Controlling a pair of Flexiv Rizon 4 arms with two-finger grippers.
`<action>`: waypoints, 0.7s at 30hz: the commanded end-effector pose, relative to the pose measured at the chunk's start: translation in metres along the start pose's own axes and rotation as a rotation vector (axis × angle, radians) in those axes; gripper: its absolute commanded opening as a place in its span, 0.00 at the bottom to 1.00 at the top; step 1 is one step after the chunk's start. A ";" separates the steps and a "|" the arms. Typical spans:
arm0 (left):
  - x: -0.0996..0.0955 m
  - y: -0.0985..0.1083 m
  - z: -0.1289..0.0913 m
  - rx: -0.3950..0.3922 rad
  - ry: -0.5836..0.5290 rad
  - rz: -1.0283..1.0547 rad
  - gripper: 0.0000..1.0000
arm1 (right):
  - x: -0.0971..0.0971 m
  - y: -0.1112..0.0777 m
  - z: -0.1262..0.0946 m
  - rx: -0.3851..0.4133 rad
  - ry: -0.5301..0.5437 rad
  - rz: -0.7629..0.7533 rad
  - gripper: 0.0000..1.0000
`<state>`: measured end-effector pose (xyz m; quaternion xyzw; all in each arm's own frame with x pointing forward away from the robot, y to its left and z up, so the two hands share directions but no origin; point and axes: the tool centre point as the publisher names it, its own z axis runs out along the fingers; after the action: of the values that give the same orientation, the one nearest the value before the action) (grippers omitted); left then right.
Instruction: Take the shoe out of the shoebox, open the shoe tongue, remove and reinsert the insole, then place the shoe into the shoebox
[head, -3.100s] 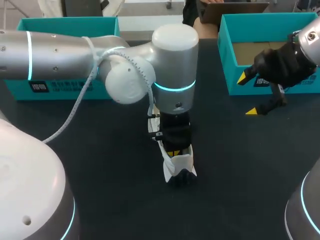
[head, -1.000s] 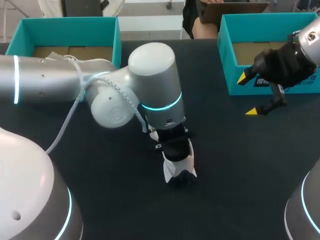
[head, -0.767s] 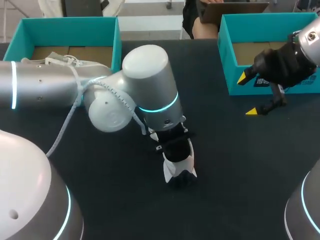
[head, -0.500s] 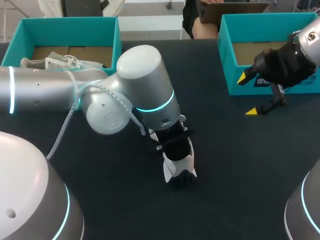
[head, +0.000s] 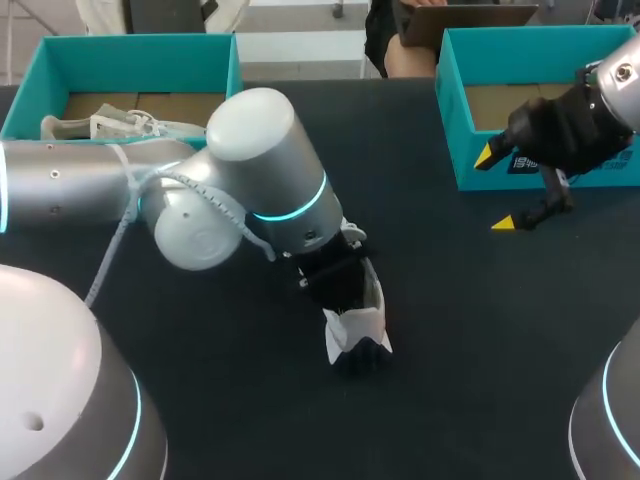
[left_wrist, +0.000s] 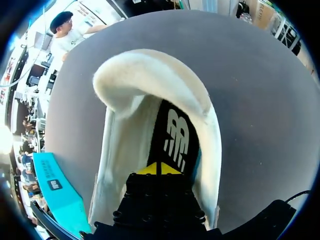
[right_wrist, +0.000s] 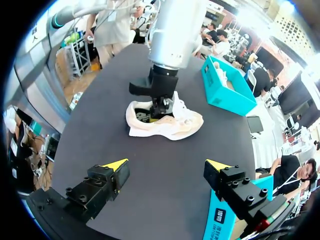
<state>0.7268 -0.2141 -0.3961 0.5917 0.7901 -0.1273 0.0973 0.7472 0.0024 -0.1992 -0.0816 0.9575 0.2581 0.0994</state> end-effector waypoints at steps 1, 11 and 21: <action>0.001 0.002 -0.018 -0.023 0.028 0.020 0.00 | 0.000 0.000 0.001 0.003 0.000 0.000 1.00; 0.002 0.000 -0.026 -0.011 0.139 0.120 0.00 | 0.000 0.000 0.001 0.003 0.000 0.000 1.00; 0.007 -0.003 -0.031 0.003 0.273 0.243 0.00 | 0.000 0.000 0.001 0.003 0.000 0.000 1.00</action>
<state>0.7205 -0.1944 -0.3699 0.6884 0.7235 -0.0465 0.0214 0.7471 0.0023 -0.1992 -0.0815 0.9575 0.2582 0.0993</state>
